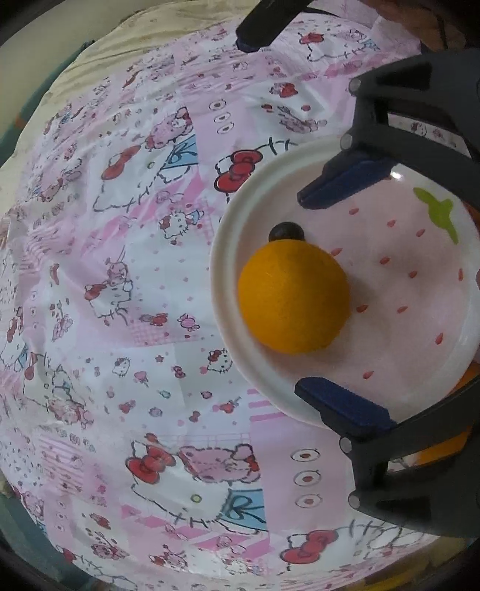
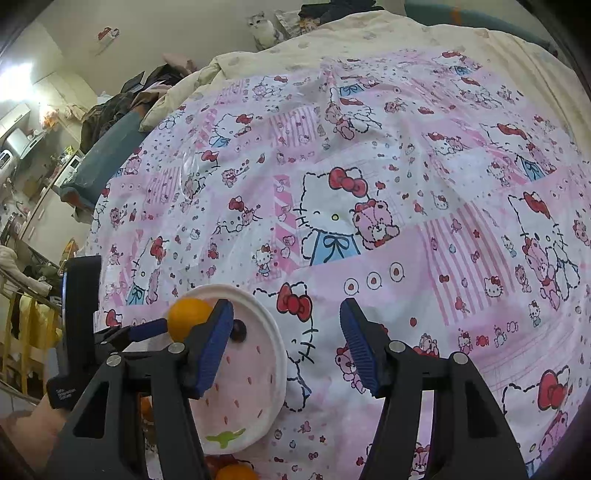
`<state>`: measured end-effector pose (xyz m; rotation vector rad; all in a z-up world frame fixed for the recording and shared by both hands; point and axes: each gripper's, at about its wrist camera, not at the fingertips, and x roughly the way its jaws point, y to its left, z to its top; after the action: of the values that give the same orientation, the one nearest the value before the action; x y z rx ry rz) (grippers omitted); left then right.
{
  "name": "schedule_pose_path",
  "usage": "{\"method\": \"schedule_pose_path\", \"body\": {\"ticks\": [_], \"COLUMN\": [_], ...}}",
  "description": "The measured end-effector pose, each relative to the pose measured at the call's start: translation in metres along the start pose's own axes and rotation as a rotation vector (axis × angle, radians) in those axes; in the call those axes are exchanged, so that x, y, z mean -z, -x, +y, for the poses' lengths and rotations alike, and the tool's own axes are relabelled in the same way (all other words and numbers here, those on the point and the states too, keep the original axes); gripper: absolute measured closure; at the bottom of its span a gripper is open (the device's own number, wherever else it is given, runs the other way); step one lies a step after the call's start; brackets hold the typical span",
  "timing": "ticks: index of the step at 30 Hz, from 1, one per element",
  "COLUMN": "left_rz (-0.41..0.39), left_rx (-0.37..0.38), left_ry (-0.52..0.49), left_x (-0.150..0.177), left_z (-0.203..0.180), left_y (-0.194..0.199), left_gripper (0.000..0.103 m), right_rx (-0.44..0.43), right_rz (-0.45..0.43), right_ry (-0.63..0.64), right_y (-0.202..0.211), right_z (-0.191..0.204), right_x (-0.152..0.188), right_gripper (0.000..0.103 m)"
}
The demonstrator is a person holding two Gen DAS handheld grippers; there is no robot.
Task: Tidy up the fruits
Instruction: 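Lower the large orange onto the plate and open the left tool, then move the left tool to the second large orange and close it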
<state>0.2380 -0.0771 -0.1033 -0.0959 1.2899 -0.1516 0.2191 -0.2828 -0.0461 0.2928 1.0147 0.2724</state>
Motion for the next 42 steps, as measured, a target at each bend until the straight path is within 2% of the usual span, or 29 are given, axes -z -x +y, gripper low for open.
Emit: {"method": "schedule_pose_path", "body": {"ticks": [6, 10, 18, 24, 28, 35, 39, 42], "left_rz": [-0.072, -0.124, -0.193, -0.217, -0.261, -0.249, -0.241, -0.247], "left_rx": [0.013, -0.018, -0.024, -0.005, -0.004, -0.084, -0.079, -0.111], "left_ry": [0.033, 0.044, 0.035, 0.106, 0.126, 0.082, 0.088, 0.087], "left_x": [0.010, 0.016, 0.038, 0.060, 0.080, 0.111, 0.127, 0.135], "left_z": [0.011, 0.014, 0.020, 0.038, 0.048, 0.056, 0.062, 0.067], "left_y": [0.032, 0.051, 0.091, 0.112, 0.127, 0.139, 0.141, 0.141], "left_gripper": [0.013, 0.013, 0.013, 0.013, 0.013, 0.013, 0.013, 0.013], "right_rx": [0.005, 0.006, -0.005, -0.013, -0.006, -0.033, -0.052, -0.057], "right_rz": [-0.008, -0.021, -0.020, -0.012, 0.002, 0.020, 0.030, 0.049], "right_ry": [0.023, 0.025, 0.025, 0.031, 0.044, 0.043, 0.025, 0.007], "right_y": [0.007, 0.018, 0.039, 0.052, 0.057, 0.067, 0.070, 0.069], "right_z": [0.007, 0.009, 0.014, 0.020, 0.024, 0.033, 0.037, 0.040], "right_x": [0.000, 0.007, 0.031, 0.052, 0.069, 0.097, 0.112, 0.122], "right_gripper": [0.040, 0.029, 0.028, 0.028, 0.028, 0.028, 0.028, 0.028]}}
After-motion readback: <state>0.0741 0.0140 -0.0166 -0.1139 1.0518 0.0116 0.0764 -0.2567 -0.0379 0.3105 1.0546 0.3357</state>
